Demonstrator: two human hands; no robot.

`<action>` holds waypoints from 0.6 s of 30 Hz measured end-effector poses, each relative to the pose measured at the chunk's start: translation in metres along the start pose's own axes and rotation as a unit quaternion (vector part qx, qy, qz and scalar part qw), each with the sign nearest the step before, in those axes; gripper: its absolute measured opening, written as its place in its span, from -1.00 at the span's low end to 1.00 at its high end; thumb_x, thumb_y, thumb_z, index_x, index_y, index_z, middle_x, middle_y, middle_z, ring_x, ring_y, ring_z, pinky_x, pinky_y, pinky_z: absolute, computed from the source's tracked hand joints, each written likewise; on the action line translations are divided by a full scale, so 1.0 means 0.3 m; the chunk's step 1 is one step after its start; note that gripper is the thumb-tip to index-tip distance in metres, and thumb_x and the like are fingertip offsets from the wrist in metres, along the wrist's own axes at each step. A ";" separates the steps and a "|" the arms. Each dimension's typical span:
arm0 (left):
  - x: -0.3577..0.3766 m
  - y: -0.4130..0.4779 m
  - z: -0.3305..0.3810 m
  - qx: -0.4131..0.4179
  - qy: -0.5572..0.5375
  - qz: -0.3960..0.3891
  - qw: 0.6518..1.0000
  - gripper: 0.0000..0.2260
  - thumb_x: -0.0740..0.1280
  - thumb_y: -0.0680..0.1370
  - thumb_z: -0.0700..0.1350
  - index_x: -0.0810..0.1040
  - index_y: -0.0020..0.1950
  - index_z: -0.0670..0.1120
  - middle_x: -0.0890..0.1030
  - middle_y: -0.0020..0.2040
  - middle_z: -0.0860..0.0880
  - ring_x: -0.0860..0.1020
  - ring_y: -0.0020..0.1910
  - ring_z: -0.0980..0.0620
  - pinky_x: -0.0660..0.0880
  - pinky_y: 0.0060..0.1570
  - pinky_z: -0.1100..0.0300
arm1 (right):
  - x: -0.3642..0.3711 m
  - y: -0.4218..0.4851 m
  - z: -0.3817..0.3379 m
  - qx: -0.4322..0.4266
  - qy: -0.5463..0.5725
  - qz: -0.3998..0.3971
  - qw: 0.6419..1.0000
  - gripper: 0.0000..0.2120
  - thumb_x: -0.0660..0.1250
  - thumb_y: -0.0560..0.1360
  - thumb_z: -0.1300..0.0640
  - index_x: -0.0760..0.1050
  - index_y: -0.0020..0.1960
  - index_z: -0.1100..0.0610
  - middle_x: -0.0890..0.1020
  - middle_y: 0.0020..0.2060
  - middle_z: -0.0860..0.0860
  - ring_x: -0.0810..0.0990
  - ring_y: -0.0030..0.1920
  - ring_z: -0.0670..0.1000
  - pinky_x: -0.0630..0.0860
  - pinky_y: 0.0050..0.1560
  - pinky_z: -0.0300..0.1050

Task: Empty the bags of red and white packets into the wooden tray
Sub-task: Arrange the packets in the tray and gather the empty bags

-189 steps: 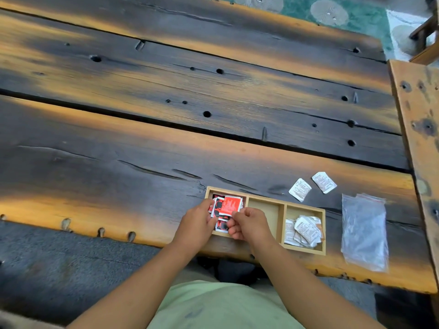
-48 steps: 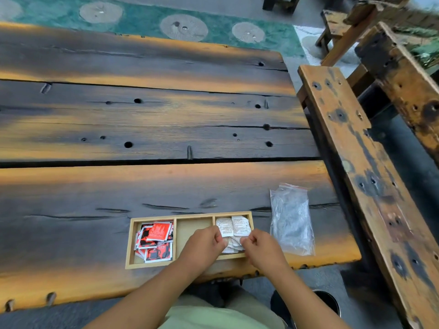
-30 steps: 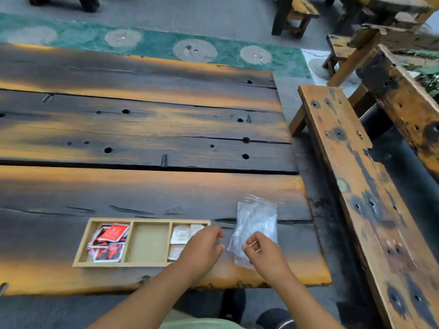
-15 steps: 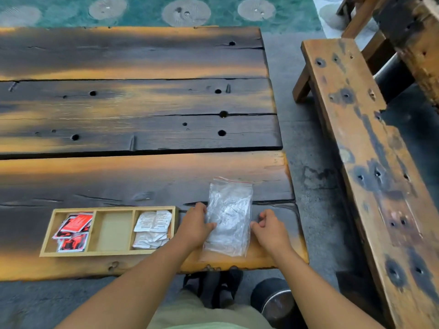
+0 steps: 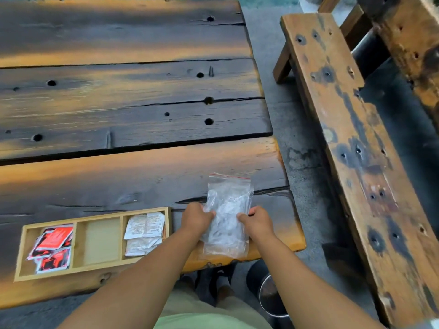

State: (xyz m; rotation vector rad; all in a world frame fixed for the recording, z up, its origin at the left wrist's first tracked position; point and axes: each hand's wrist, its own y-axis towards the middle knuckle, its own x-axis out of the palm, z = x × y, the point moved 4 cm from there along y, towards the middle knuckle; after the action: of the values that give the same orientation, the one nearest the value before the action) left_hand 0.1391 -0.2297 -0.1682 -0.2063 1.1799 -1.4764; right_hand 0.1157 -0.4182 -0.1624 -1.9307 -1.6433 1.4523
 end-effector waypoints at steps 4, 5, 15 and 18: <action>-0.001 -0.026 0.029 0.030 -0.021 -0.040 0.999 -0.67 0.43 0.50 -0.14 0.30 -0.33 -0.07 0.38 -0.37 -0.04 0.40 -0.36 -0.04 0.31 -0.29 0.14 | -0.002 -0.031 0.035 0.017 0.040 -0.003 0.999 -0.76 0.41 0.45 0.15 0.39 -0.30 0.12 0.58 -0.29 0.10 0.60 -0.23 0.15 0.56 -0.16 0.06; 0.000 -0.038 0.042 0.039 -0.029 -0.063 0.997 -0.67 0.43 0.49 -0.16 0.30 -0.32 -0.06 0.39 -0.36 -0.04 0.40 -0.35 -0.03 0.32 -0.29 0.14 | -0.013 -0.042 0.047 0.021 0.059 0.000 0.998 -0.79 0.40 0.44 0.17 0.40 -0.29 0.12 0.57 -0.29 0.10 0.57 -0.25 0.12 0.55 -0.17 0.05; 0.165 -0.208 0.169 0.061 -0.069 -0.307 0.947 -0.87 0.41 0.55 -0.19 0.53 0.04 -0.20 0.69 -0.07 -0.19 0.68 -0.16 -0.15 0.64 -0.18 -0.01 | -0.197 -0.245 0.256 0.067 0.299 0.096 0.947 -0.95 0.37 0.50 0.33 0.56 -0.09 0.22 0.66 -0.21 0.10 0.63 -0.24 0.08 0.57 -0.18 -0.08; 0.264 -0.269 0.200 0.111 -0.022 -0.312 0.943 -0.80 0.40 0.57 -0.09 0.61 -0.06 -0.23 0.70 -0.15 -0.20 0.68 -0.23 -0.14 0.62 -0.14 -0.05 | -0.254 -0.315 0.360 0.086 0.349 0.119 0.926 -0.84 0.38 0.50 0.34 0.55 -0.17 0.11 0.67 -0.27 0.05 0.65 -0.28 0.02 0.57 -0.20 -0.08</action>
State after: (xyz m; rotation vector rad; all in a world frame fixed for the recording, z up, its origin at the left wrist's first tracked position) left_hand 0.1044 -0.3421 -0.1175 -0.4882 0.9384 -2.1317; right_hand -0.0181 -0.4932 -0.1091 -2.2302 -0.9548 0.7705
